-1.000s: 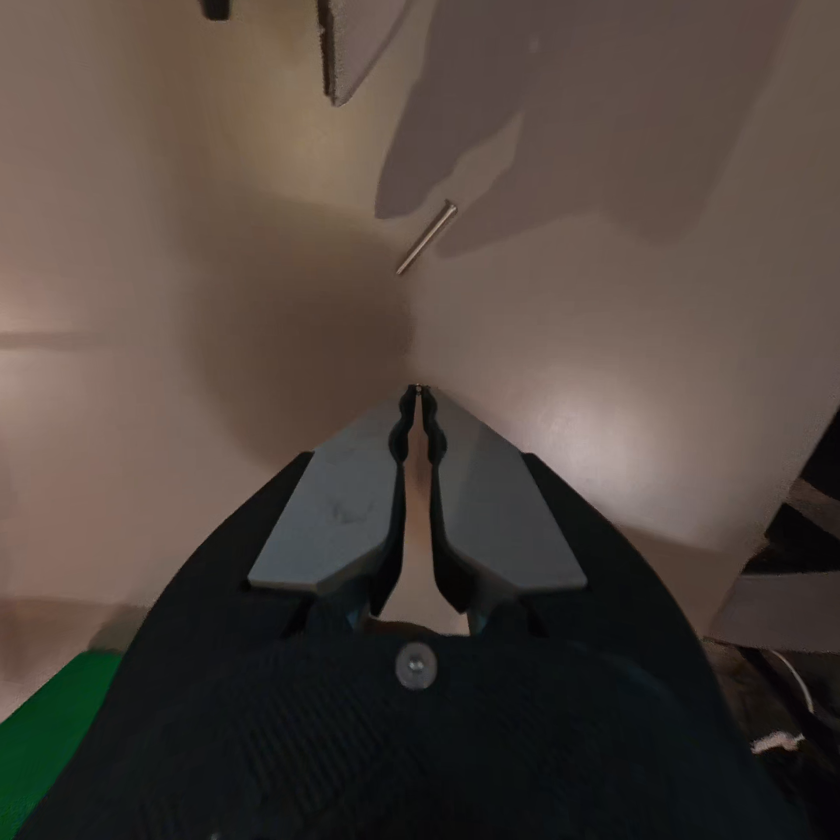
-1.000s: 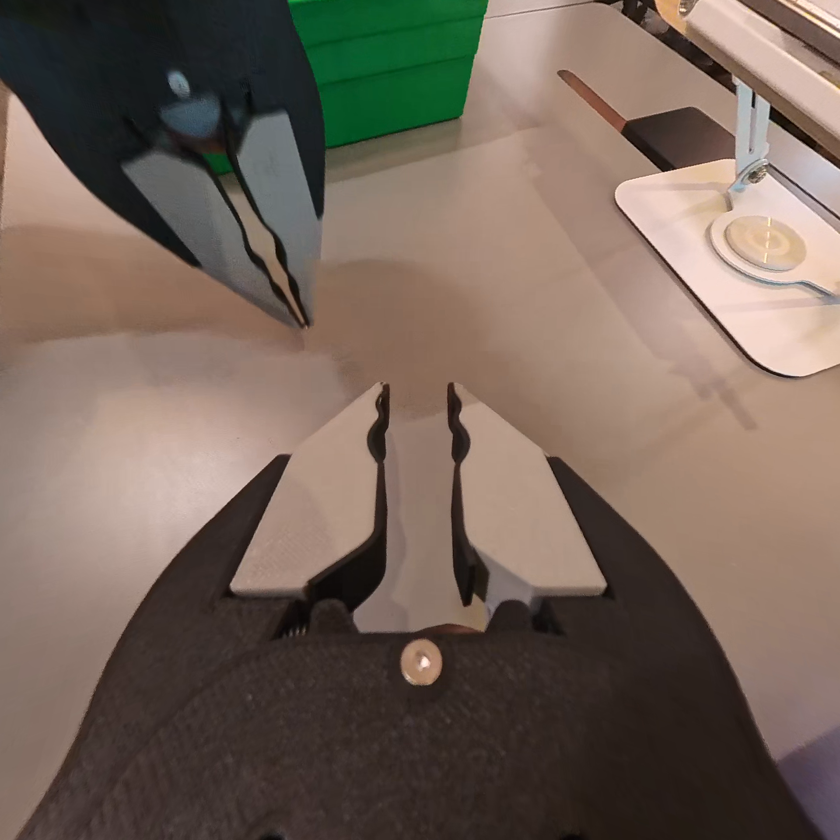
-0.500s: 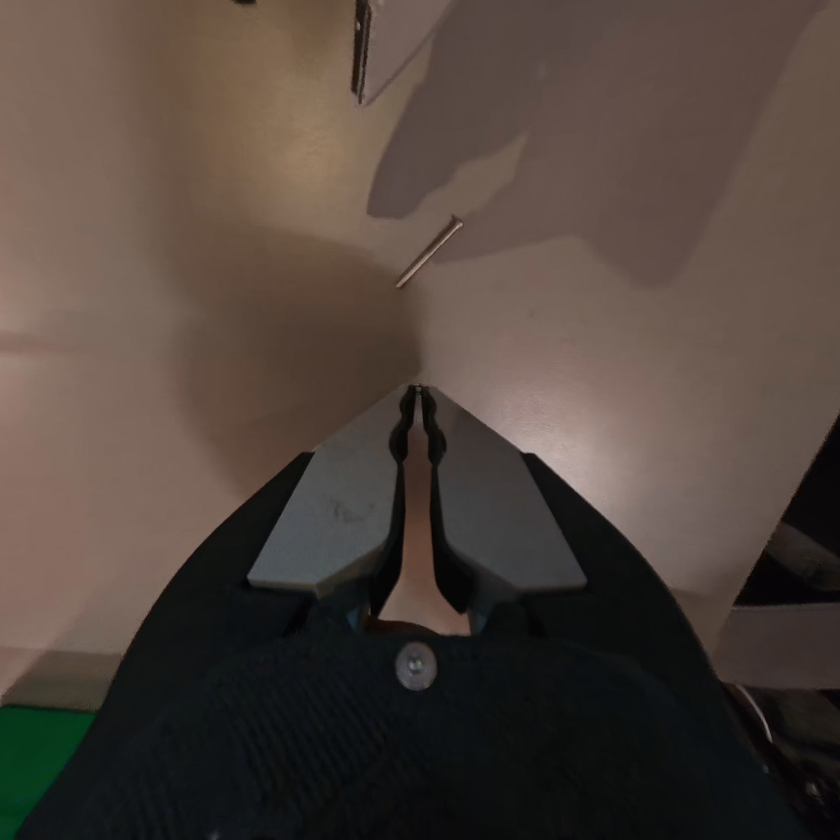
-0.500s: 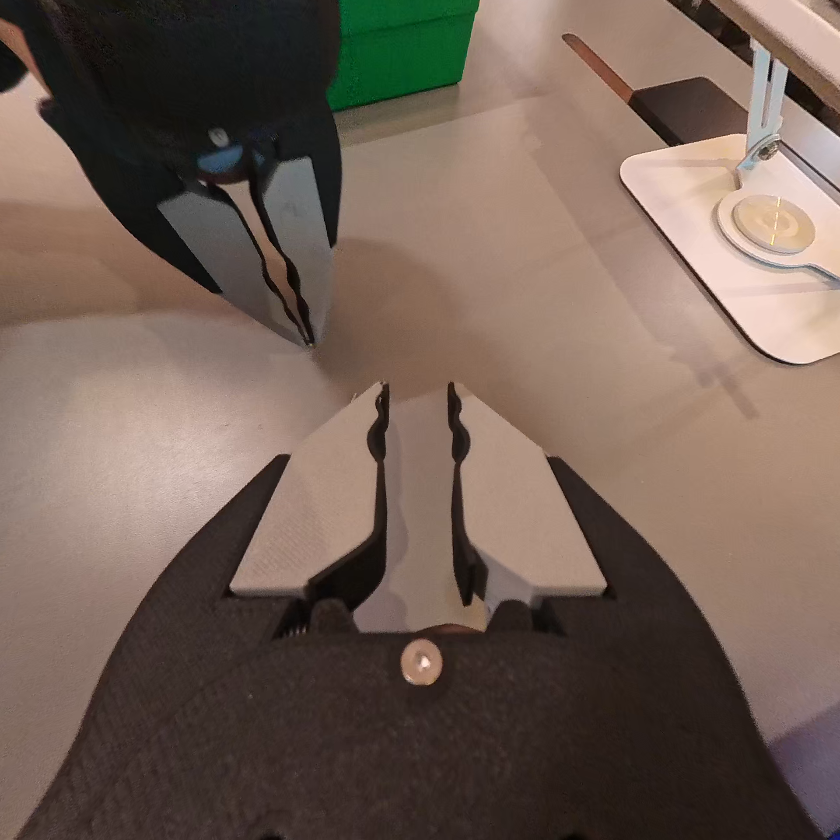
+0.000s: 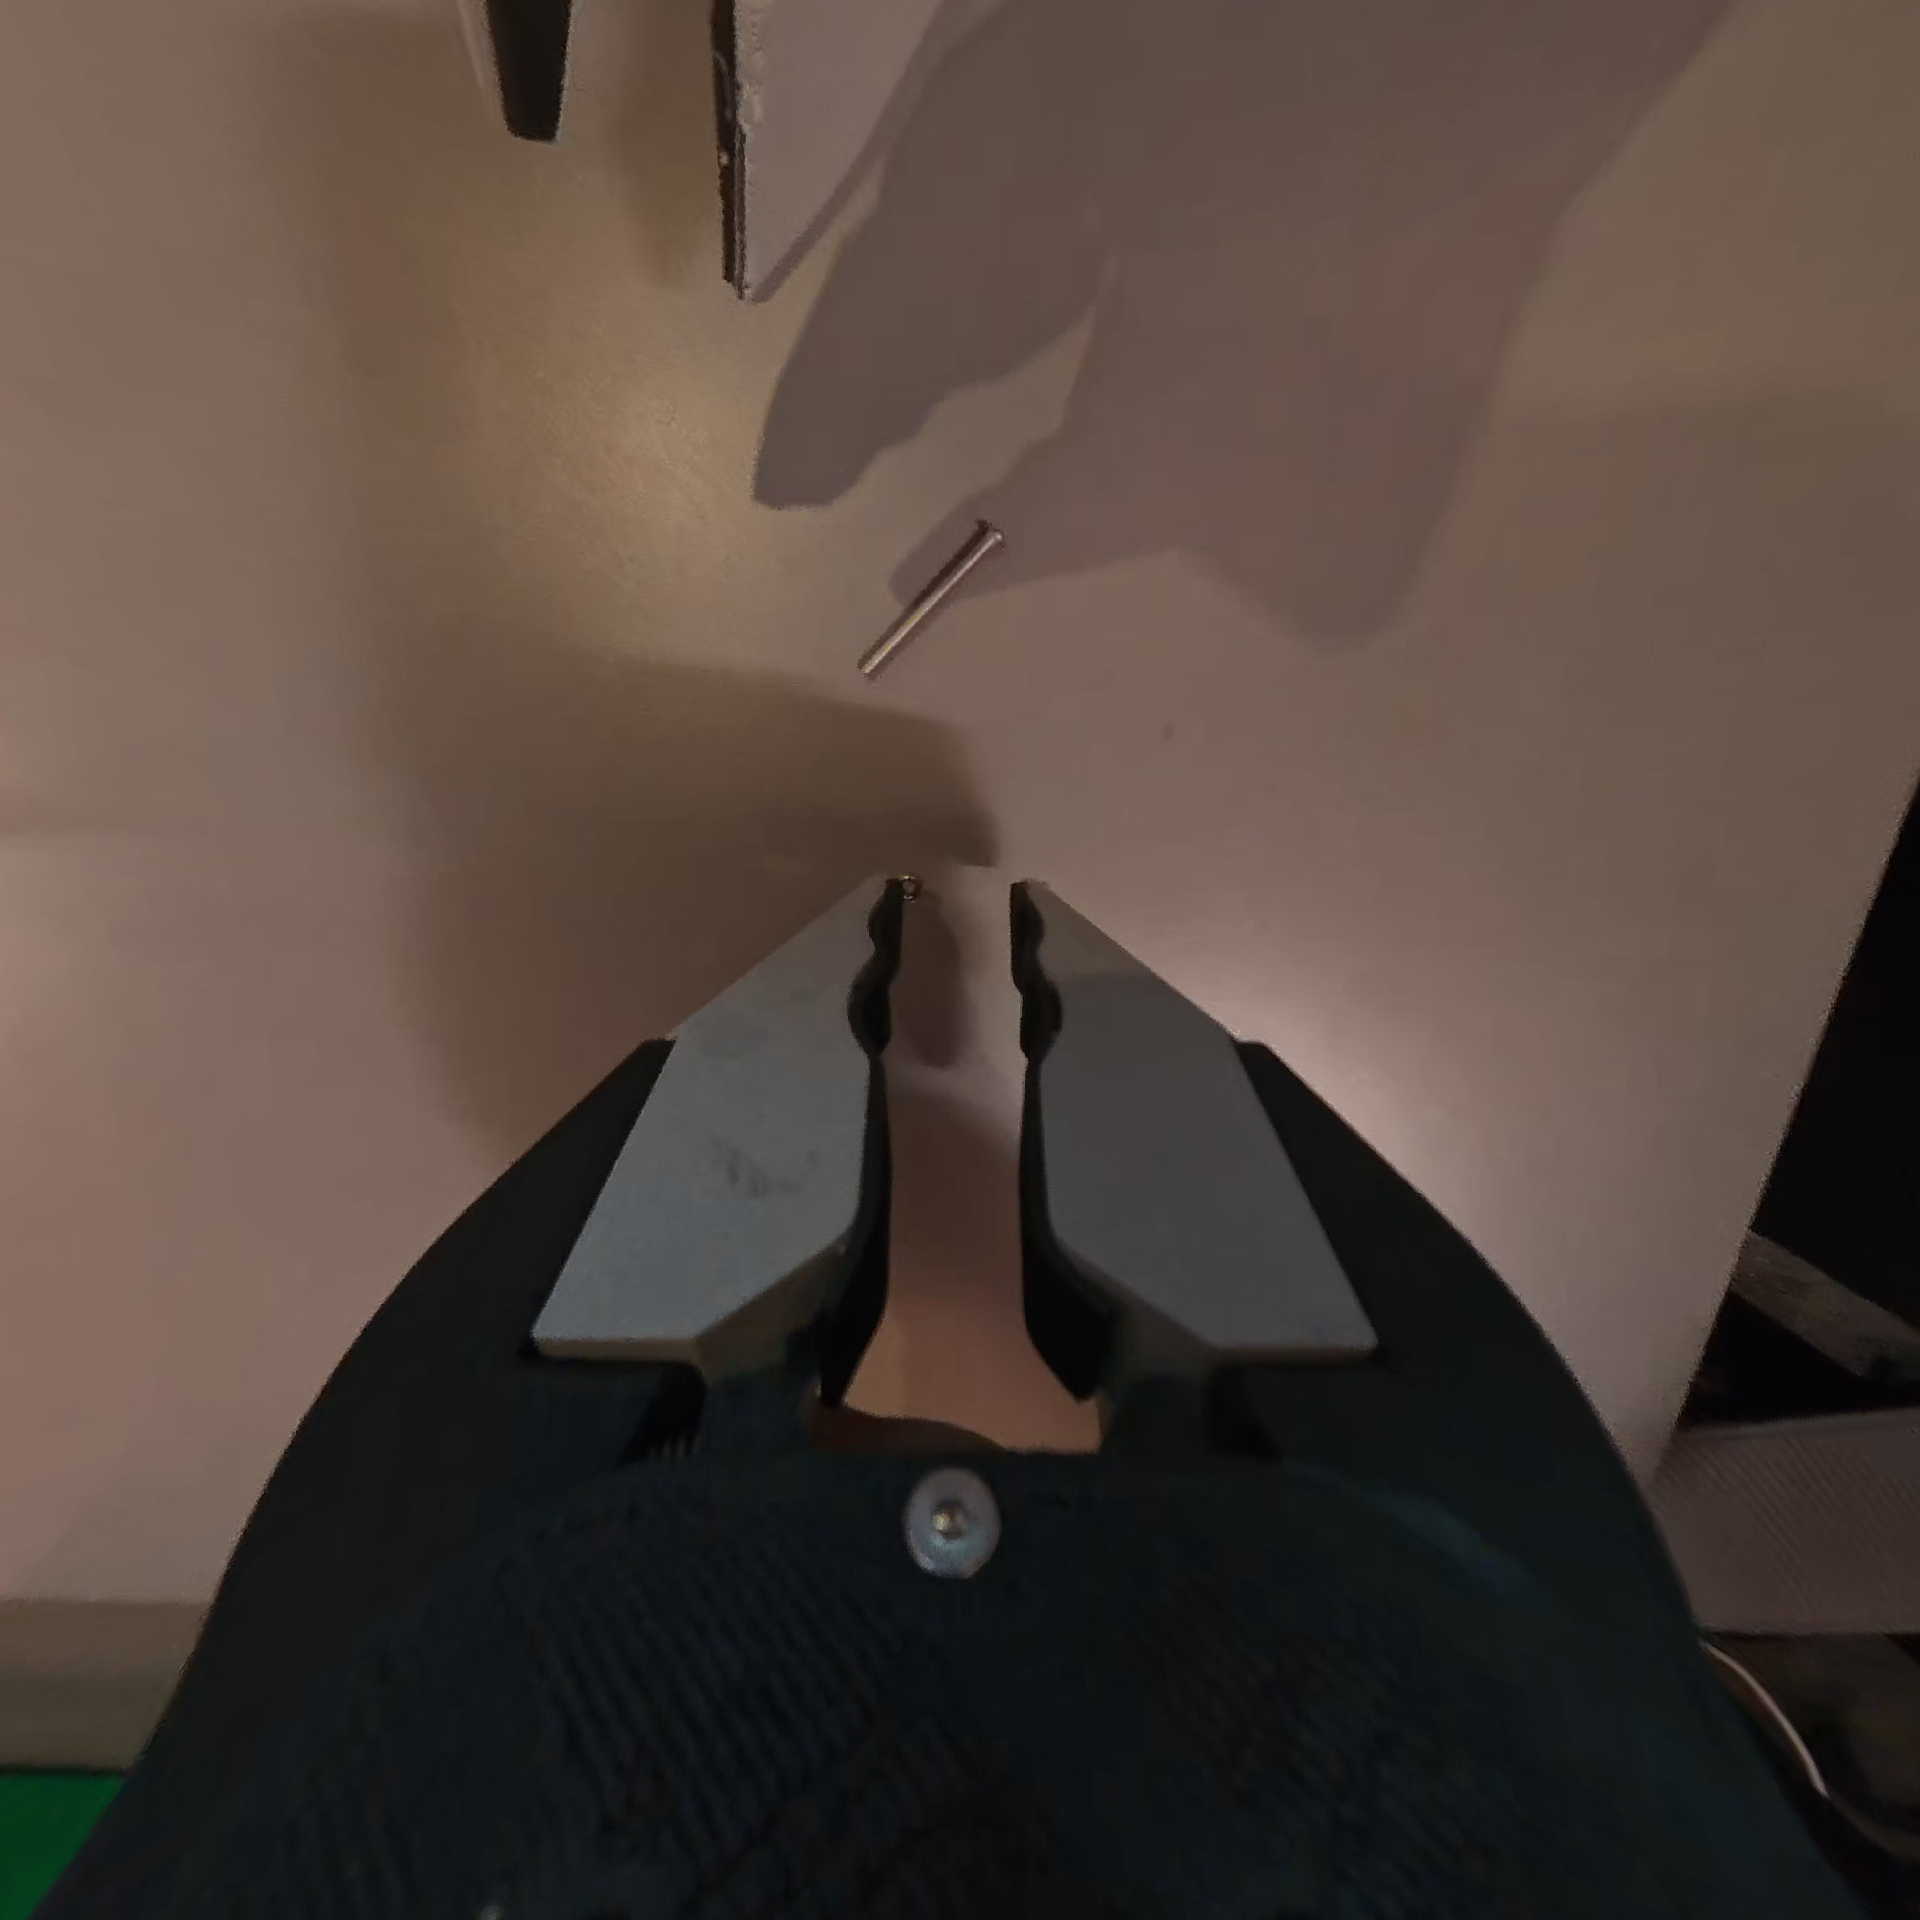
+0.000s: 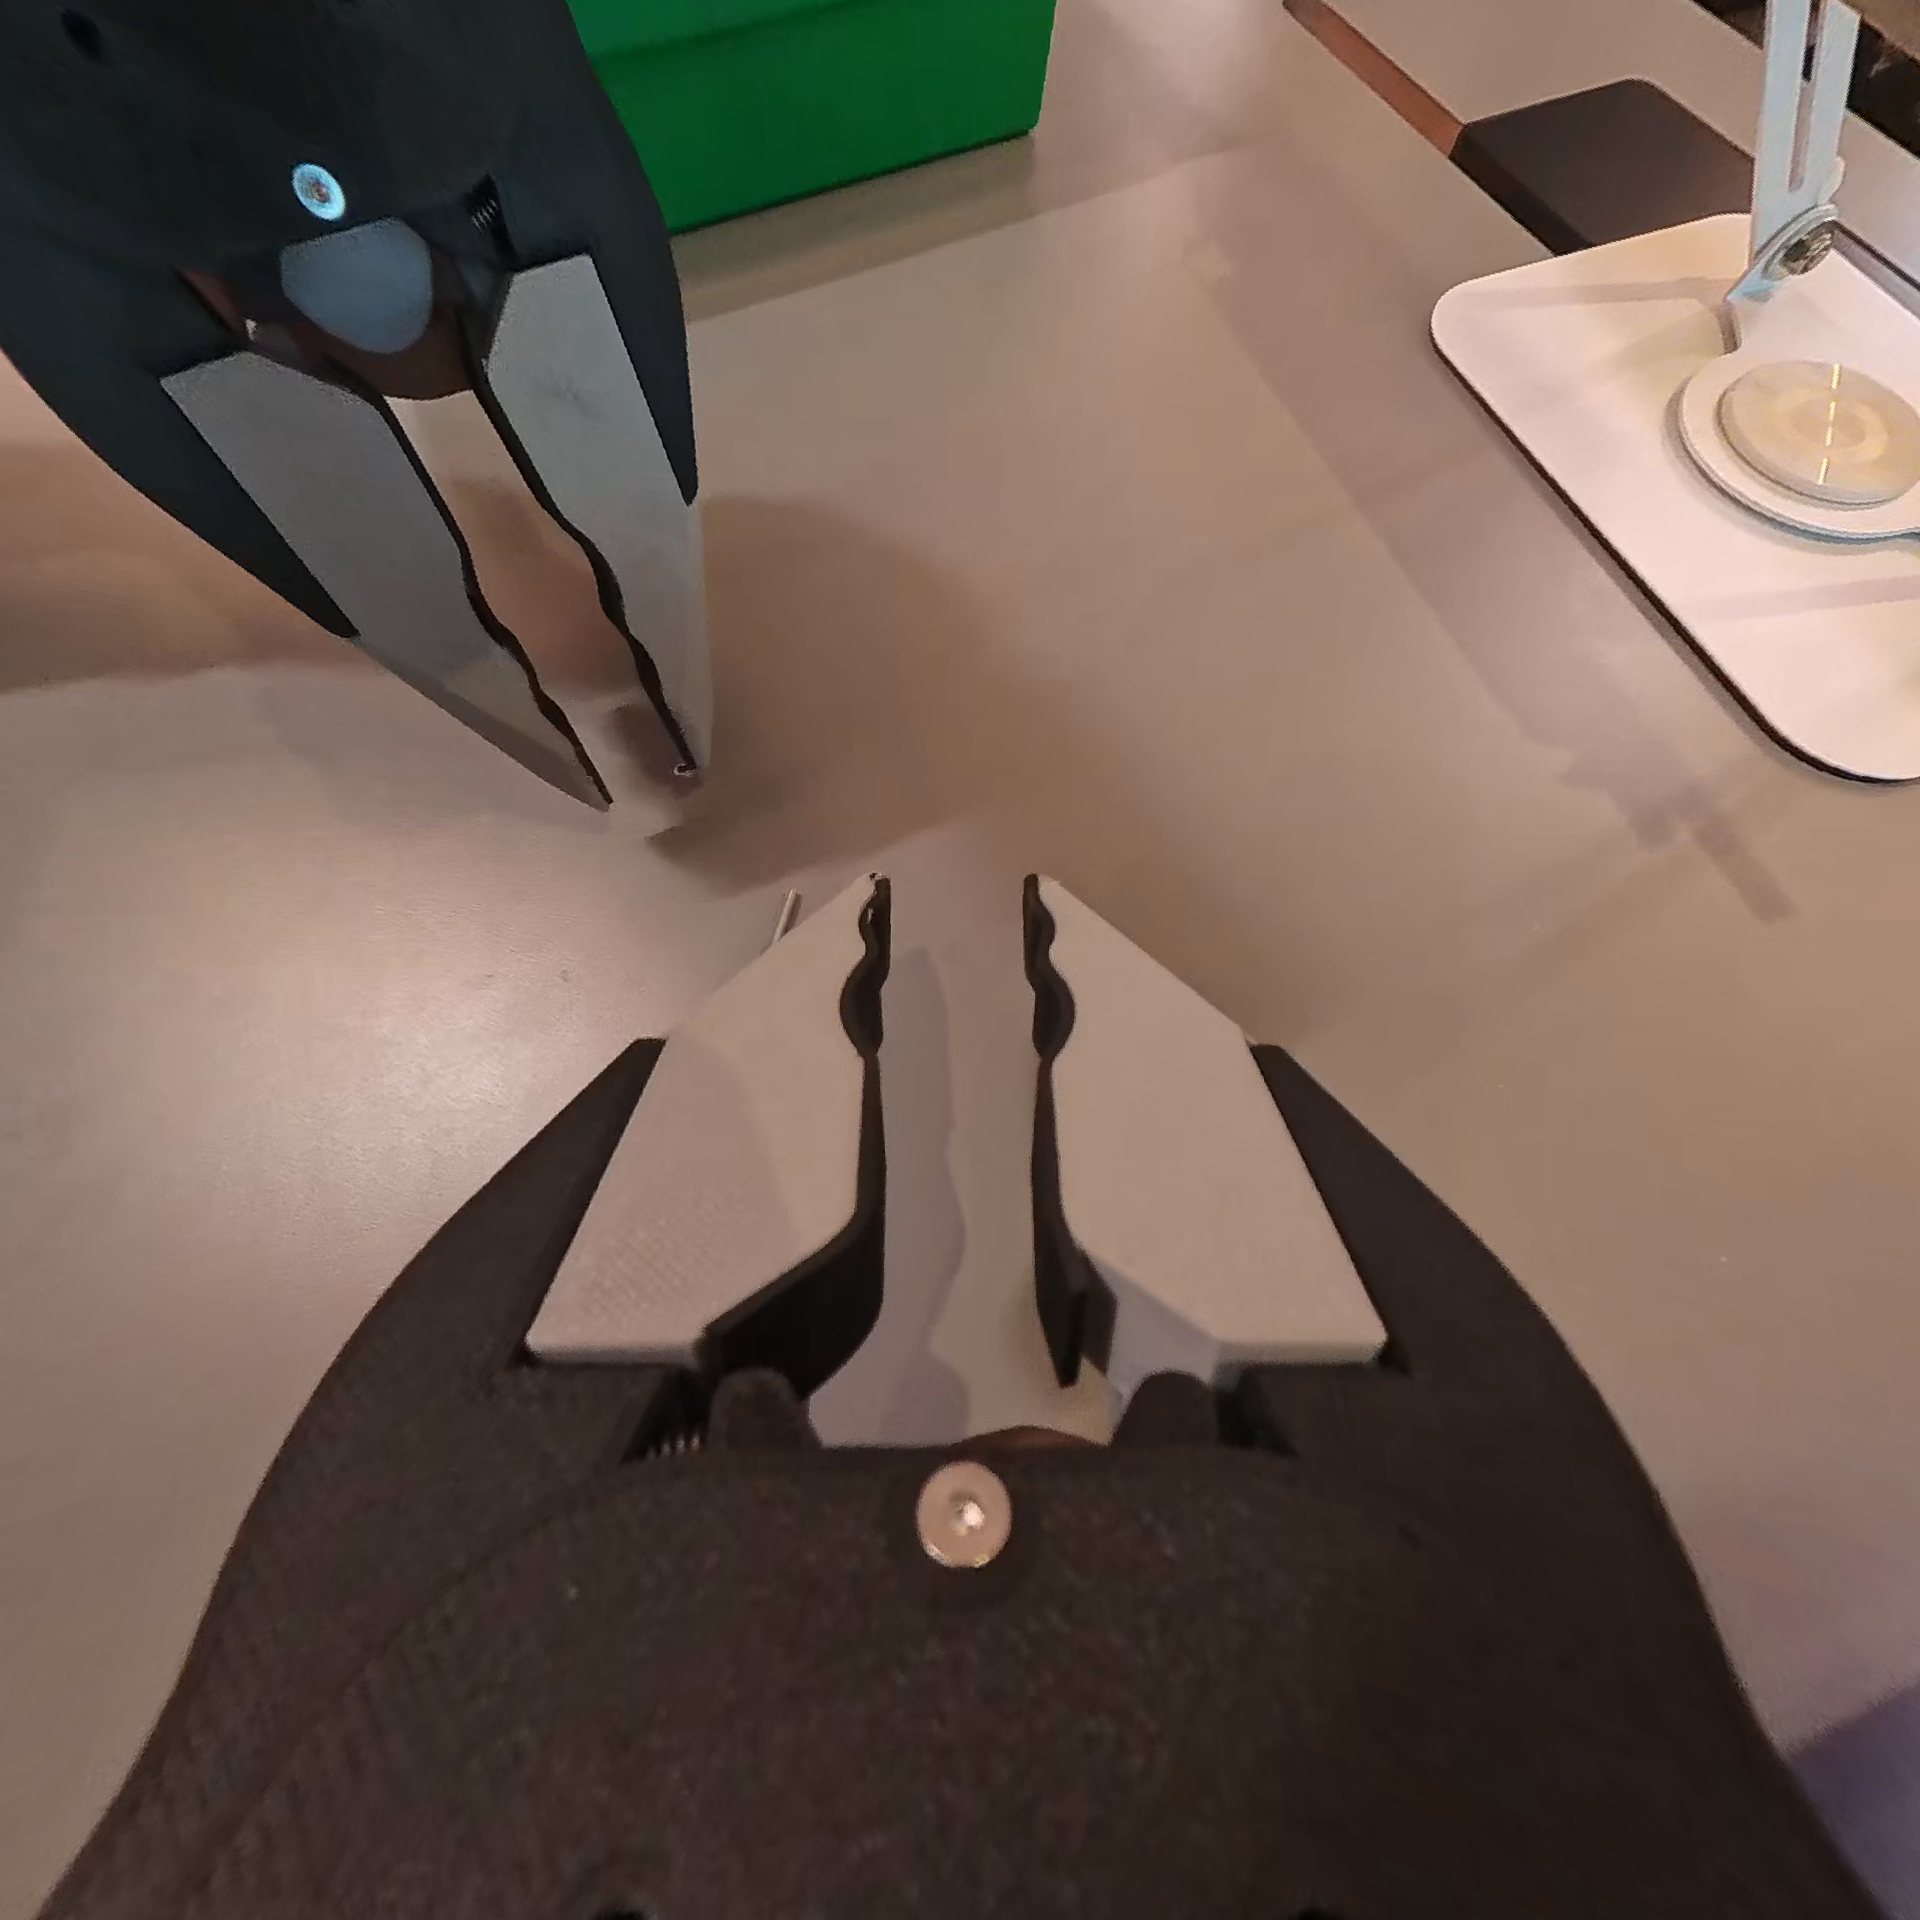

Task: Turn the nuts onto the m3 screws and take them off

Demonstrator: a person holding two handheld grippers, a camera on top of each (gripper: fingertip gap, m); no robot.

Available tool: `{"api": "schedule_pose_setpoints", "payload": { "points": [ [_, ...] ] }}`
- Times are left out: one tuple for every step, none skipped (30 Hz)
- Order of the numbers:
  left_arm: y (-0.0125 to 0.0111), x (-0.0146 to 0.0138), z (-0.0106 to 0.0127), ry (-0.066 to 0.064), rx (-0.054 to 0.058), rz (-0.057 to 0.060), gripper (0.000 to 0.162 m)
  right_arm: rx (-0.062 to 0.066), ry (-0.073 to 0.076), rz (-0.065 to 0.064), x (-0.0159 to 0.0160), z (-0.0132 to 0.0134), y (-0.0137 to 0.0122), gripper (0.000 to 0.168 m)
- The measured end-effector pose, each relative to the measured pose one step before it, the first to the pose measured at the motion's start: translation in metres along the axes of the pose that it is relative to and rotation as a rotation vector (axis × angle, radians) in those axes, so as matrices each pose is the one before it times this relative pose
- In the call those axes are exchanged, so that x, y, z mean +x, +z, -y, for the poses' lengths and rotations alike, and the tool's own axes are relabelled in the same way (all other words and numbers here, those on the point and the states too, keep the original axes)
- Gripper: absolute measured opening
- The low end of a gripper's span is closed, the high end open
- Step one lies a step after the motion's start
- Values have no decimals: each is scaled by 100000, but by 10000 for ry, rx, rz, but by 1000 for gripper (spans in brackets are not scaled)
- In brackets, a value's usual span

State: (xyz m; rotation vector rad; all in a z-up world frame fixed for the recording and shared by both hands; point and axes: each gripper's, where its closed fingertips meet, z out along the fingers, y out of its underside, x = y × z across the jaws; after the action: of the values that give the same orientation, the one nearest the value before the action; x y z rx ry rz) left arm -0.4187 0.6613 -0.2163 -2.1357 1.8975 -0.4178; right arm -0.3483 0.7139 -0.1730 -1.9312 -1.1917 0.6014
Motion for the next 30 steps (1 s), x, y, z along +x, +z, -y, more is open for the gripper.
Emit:
{"api": "schedule_pose_setpoints", "payload": {
  "points": [
    [114, -23, -96, 51, -6, 34, 17, 2, 22, 100, -200, 13, 48, 22],
    [136, -12, -76, 17, 23, 27, 17, 39, -27, 215, -470, 85, 52, 22],
    [103, 59, -38, -19, 69, -7, 17, 62, -75, 327, -713, 168, 57, 22],
    [82, 47, 51, -22, 131, 16, 18, 30, -80, 314, -745, 125, 82, 21],
    [23, 45, 129, 8, 194, 59, 18, -2, -69, 188, -550, 74, 147, 21],
    [-9, 122, 206, 24, 235, 47, 18, -34, -60, 95, -399, 3, 227, 20],
    [-56, 196, 258, -10, 245, 20, 18, -36, -28, 69, -336, -35, 327, 20],
    [-67, 200, 266, -42, 217, 21, 19, -46, 32, 69, -313, -75, 432, 20],
    [-74, 146, 273, -36, 173, 69, 21, -87, 81, 41, -241, -157, 515, 20],
    [-90, 32, 267, -19, 145, 145, 23, -123, 85, -18, -131, -205, 503, 21],
    [-100, 54, 269, -8, 124, 131, 23, -86, 81, -44, -76, -132, 448, 21],
    [-100, 188, 248, 5, 99, 30, 23, 0, 70, 57, -224, 3, 376, 22],
    [-87, 252, 204, 19, 72, -15, 23, 39, 94, 160, -360, 65, 342, 23],
    [-53, 210, 153, 41, 36, 7, 24, -13, 122, 185, -377, -3, 342, 23],
    [-31, 158, 88, 60, 6, 27, 24, -76, 101, 101, -230, -80, 347, 24],
    [-7, 95, 24, 56, -30, 47, 25, -107, 18, -25, -51, -134, 322, 25],
    [27, -12, -106, 35, -89, 84, 26, -111, -15, -150, 166, -169, 271, 26],
    [54, -34, -117, 2, -68, 58, 25, -104, 16, -116, 160, -163, 221, 27],
    [26, 3, 9, -61, 29, -2, 25, -154, 4, -26, 37, -257, 233, 27],
    [-2, 29, 91, -104, 86, -41, 24, -169, -50, -13, -3, -324, 234, 26],
    [-7, 79, 38, -81, 50, -72, 24, -133, -63, -102, 115, -283, 199, 26],
    [24, 65, -101, -37, -24, -53, 25, -142, -83, -118, 117, -271, 160, 26],
    [38, -26, -186, -3, -76, 18, 25, -106, -95, -88, 56, -171, 76, 27],
    [18, -73, -220, 24, -81, 50, 25, -9, -100, -29, -48, 19, -59, 27],
    [-53, -50, -194, 29, -38, 36, 26, 67, -77, -14, -54, 157, -180, 27],
    [-173, -115, -107, -5, 39, 72, 26, 87, -55, -39, 21, 198, -276, 26],
    [-299, -216, -47, -66, 119, 105, 26, 53, -58, -89, 154, 120, -326, 26],
    [-387, -224, -18, -118, 172, 75, 26, 14, -73, -165, 349, 24, -391, 26],
    [-433, -270, -7, -153, 215, 78, 26, 9, -68, -228, 501, -32, -451, 26],
    [-435, -324, 10, -177, 253, 106, 25, 32, -27, -237, 594, -46, -467, 25]
  ]
}}
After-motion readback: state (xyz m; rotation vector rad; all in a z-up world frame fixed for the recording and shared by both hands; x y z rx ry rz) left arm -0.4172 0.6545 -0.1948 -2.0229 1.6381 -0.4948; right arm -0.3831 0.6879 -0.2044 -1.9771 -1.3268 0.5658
